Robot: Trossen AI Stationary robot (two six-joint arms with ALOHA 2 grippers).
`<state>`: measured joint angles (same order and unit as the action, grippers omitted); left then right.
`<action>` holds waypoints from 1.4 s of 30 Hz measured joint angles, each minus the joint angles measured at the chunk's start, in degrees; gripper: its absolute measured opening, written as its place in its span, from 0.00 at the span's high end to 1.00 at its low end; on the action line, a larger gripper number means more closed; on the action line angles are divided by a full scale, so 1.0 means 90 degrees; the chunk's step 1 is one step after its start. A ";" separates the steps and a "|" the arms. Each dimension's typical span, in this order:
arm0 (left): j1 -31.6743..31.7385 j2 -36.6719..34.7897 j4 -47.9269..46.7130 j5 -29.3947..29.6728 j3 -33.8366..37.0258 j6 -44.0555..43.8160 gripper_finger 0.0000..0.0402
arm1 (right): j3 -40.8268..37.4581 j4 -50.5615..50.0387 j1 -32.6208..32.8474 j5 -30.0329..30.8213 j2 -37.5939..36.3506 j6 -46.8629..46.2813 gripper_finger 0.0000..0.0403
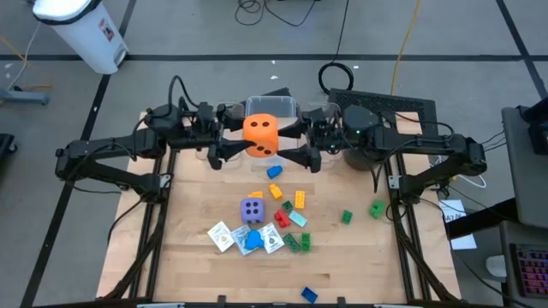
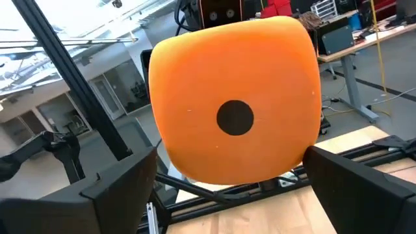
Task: Pick & Place Toys
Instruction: Put the orange dice into the transparent container
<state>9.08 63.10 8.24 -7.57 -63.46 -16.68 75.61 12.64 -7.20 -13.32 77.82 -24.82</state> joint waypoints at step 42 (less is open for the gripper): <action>0.0002 0.0374 0.0467 -0.0989 -0.0002 -0.0711 0.22 | -0.0007 0.0920 -0.0228 -0.0047 0.0189 0.0264 0.06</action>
<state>9.10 66.47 12.44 -16.48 -63.48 -23.08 75.55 20.92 -9.26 -13.74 79.53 -22.44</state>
